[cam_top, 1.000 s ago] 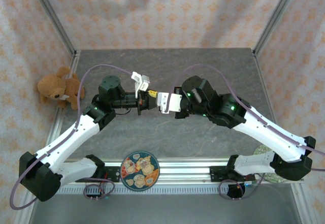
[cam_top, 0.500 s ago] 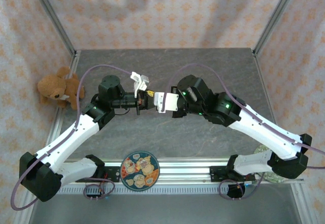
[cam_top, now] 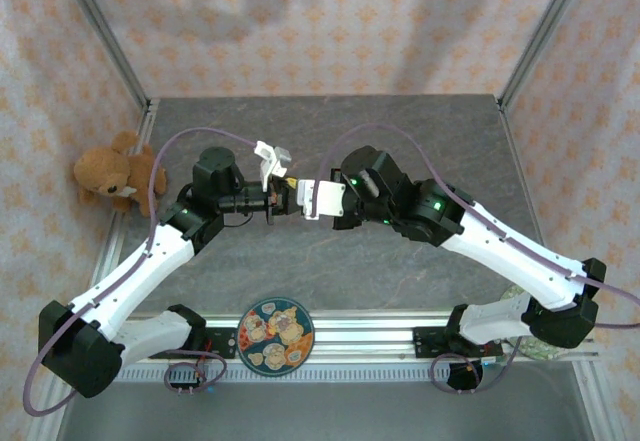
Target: Remove the keys from the keyring
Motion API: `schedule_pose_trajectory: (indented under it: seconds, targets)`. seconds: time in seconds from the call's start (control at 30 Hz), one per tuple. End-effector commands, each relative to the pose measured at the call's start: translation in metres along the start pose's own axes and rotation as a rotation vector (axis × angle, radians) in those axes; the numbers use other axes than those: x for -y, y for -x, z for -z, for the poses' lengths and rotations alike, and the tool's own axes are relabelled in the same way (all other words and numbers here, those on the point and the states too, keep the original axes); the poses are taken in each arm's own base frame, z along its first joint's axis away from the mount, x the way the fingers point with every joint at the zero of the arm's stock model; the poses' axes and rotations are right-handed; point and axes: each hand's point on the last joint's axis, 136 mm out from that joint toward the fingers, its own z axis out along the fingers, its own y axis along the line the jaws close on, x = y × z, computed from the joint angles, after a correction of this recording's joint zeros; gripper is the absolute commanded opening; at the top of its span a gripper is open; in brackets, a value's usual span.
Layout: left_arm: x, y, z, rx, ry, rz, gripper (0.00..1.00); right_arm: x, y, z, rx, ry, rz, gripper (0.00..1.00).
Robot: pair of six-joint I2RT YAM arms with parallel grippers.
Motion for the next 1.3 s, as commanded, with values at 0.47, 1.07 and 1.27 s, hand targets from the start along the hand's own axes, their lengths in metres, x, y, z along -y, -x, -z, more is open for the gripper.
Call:
schedule_pose_trajectory:
  seconds: [0.47,1.07,1.27]
  targets:
    - [-0.006,0.071,0.011,0.237,0.124,-0.159,0.00,-0.117,0.096,-0.008,0.371,0.520,-0.063,0.00]
    - [0.014,0.062,0.014,0.192,0.043,-0.209,0.00,-0.130,0.072,-0.012,0.363,0.534,0.035,0.00]
    - [0.014,0.052,0.009,0.117,-0.003,-0.179,0.00,-0.132,0.062,0.004,0.328,0.576,0.057,0.00]
